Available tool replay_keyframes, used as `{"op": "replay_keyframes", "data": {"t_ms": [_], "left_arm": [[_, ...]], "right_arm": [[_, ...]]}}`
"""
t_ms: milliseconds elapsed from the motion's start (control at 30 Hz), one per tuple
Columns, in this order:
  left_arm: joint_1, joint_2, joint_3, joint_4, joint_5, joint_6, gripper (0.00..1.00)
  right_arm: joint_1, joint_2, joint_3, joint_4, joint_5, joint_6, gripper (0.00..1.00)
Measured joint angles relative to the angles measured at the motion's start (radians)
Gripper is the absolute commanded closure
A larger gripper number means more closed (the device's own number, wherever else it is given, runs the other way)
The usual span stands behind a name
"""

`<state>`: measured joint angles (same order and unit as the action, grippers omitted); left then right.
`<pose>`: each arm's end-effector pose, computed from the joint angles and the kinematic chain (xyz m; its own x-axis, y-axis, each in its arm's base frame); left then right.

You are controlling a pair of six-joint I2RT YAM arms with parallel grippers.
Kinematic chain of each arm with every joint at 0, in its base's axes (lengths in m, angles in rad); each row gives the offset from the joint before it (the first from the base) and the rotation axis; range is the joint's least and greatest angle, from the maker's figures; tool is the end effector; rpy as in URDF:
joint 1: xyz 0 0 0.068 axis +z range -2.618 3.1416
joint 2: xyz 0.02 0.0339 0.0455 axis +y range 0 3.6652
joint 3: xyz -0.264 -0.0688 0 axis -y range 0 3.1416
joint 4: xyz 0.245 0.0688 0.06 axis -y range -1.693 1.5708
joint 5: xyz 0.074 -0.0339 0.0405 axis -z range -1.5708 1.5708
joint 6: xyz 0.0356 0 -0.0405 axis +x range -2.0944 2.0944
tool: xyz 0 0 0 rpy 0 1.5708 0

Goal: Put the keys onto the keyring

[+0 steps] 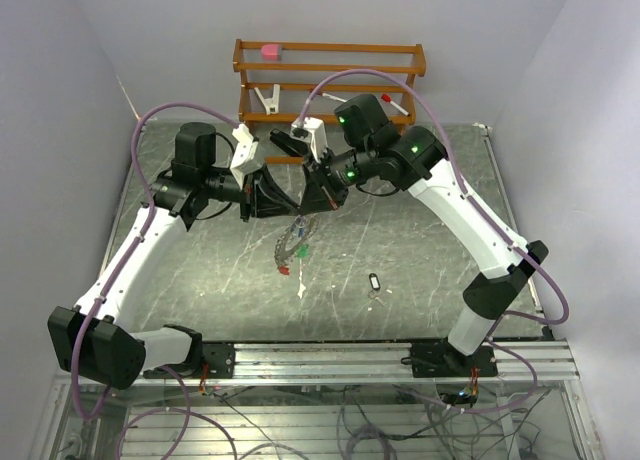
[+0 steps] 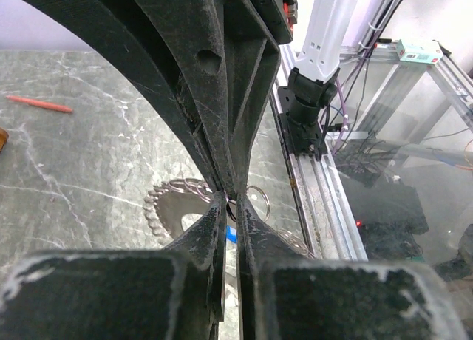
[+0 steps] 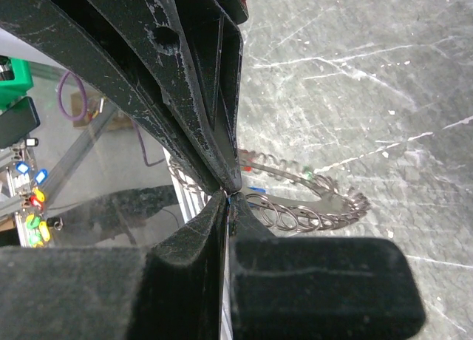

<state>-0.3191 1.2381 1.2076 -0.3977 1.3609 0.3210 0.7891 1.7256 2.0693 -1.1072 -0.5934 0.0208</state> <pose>0.2308 -0.1129 0.3817 -0.0870 0.0980 -0.9914 0.9881 -0.1182 -0.0983 0.2296 0.2595 0.4418 -0.5052 -0.4845 -0.7142 -0.8627 0.3075 0.4016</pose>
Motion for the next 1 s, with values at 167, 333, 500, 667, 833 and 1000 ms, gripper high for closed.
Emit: {"op": "replay_keyframes", "data": {"t_ms": [167, 333, 500, 667, 833, 1000], "left_arm": [[-0.002, 0.000, 0.012, -0.049, -0.003, 0.040, 0.93], [-0.007, 0.000, 0.038, -0.121, 0.002, 0.089, 0.93], [-0.019, 0.000, 0.090, -0.274, 0.013, 0.205, 0.93], [-0.039, -0.007, 0.139, -0.414, 0.023, 0.333, 0.93], [-0.046, -0.017, 0.152, -0.467, 0.032, 0.398, 0.93], [-0.049, -0.021, 0.153, -0.476, 0.034, 0.412, 0.93]], "right_arm": [[0.005, -0.008, -0.013, 0.004, 0.002, -0.003, 1.00], [0.005, -0.018, -0.030, 0.016, -0.032, -0.008, 1.00], [0.004, -0.036, -0.062, 0.031, -0.121, -0.027, 1.00], [0.005, -0.067, -0.098, 0.052, -0.192, -0.046, 1.00], [0.010, -0.086, -0.117, 0.071, -0.253, -0.061, 1.00], [0.011, -0.089, -0.117, 0.072, -0.272, -0.072, 1.00]]}}
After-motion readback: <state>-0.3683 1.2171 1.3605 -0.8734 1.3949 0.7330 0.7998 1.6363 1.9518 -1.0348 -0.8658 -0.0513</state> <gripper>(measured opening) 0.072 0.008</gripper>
